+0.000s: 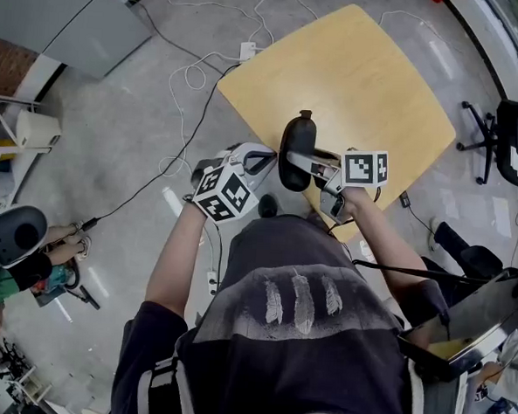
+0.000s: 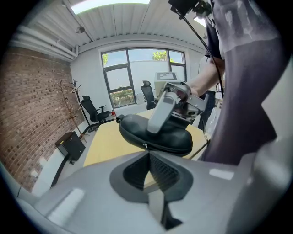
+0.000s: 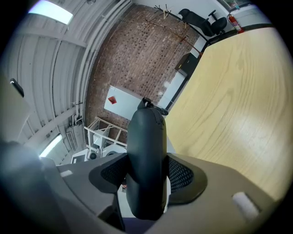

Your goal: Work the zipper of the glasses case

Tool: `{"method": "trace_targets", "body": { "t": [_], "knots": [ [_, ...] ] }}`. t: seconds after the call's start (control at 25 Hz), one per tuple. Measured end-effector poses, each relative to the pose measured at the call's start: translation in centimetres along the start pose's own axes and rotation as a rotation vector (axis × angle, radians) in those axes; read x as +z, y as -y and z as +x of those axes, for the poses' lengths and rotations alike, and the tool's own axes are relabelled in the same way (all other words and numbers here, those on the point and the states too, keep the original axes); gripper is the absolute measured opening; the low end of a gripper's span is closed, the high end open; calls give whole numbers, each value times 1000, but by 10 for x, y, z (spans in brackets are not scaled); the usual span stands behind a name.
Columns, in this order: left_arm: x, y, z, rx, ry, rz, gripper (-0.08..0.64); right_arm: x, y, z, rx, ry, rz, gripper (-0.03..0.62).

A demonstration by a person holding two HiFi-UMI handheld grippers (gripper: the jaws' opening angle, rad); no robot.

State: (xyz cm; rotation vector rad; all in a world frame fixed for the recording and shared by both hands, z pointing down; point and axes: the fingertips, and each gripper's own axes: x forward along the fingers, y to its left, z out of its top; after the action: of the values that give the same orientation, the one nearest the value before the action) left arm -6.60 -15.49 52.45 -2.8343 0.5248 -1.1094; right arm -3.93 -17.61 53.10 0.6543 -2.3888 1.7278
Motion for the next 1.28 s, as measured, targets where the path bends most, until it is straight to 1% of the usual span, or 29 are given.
{"method": "trace_targets", "body": {
  "t": [0.16, 0.32, 0.48, 0.64, 0.8, 1.04, 1.16, 1.28],
  "knots": [
    [-2, 6, 5, -28, -13, 6, -15, 5, 5, -3, -26, 6, -4, 264],
    [-5, 16, 10, -64, -28, 13, -15, 15, 12, -6, -44, 48, 19, 264],
    [-10, 27, 16, -88, -40, -8, -14, 17, 18, -7, -82, 44, -1, 264],
    [-12, 31, 23, -109, -36, -38, -14, 25, 28, -10, -93, 82, 49, 265],
    [-12, 33, 28, -113, -34, -62, -14, 30, 35, -10, -102, 102, 66, 265],
    [-11, 35, 46, -129, -39, -104, -14, 40, 58, -15, -134, 152, 159, 265],
    [-17, 32, 60, -113, -51, -126, -14, 42, 75, -15, -170, 162, 170, 264],
    [-26, 16, 73, -41, -71, -163, -11, 49, 91, -11, -203, 145, 166, 265]
  ]
}}
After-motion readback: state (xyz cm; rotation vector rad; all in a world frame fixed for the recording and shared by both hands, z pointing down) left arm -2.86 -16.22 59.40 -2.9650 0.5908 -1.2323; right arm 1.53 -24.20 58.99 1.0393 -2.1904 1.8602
